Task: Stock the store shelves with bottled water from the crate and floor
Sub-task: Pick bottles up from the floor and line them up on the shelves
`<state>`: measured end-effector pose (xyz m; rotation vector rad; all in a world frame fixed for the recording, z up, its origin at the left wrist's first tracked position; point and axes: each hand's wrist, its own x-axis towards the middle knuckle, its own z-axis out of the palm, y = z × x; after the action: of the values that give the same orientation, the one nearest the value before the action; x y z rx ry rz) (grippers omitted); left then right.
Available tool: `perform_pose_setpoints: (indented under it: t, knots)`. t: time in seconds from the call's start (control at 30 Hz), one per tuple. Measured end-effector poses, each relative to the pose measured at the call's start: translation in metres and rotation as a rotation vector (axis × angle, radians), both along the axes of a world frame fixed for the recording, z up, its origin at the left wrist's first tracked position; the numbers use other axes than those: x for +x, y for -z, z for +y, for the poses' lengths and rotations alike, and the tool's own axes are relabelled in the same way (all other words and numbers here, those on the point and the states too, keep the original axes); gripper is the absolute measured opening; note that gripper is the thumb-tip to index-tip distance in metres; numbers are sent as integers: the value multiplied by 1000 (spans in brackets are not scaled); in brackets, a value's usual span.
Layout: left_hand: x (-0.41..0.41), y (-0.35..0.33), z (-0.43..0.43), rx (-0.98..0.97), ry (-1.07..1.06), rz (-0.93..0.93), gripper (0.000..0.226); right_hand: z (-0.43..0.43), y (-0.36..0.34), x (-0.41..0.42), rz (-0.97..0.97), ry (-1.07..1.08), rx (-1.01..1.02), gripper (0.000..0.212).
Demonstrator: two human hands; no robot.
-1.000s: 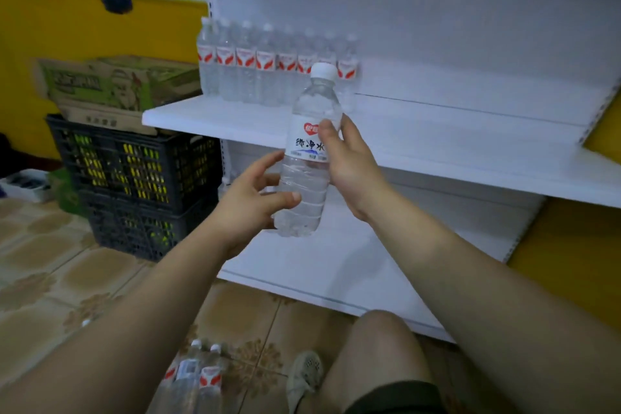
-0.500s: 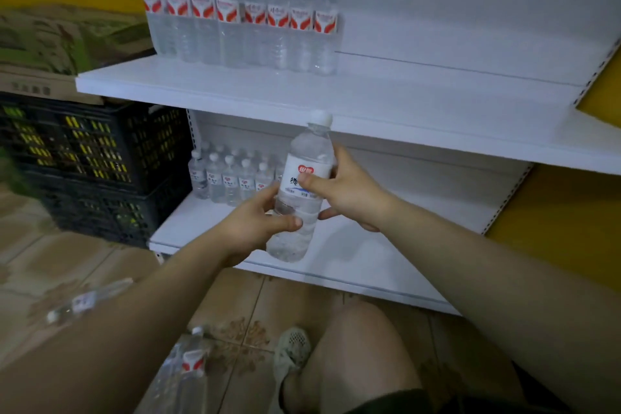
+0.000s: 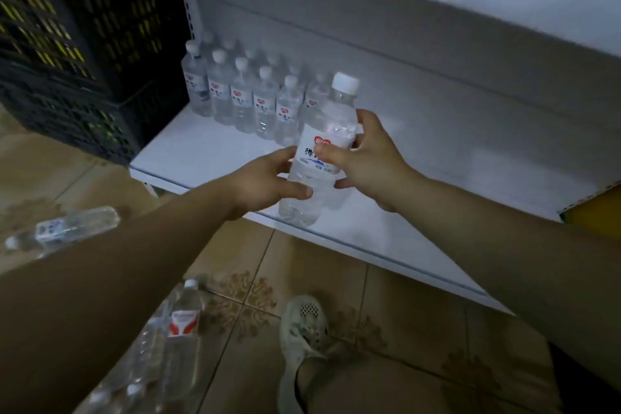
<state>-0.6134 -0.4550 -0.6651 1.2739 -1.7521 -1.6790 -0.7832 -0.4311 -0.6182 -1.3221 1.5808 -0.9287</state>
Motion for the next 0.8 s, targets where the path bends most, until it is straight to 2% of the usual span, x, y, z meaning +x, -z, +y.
perform_pose_setpoints:
  t: [0.07,0.2,0.47,0.7,0.8]
  knots:
    - [2,32,-28,-5,9,-85,60,-29,31,0,33,5,-16,64]
    - [12,106,-69,-33,67,-368,77,-88,96,-9,69,68,-22,61]
    - [31,221,-129,-321,134,-897,78,-175,195,-20,77,182,-99,64]
    - [34,267,-150,-453,116,-1110,76,-216,223,-26,103,189,-209,67]
    - [36,276,-148,-501,100,-1126,79,-232,228,-28,130,185,-238,70]
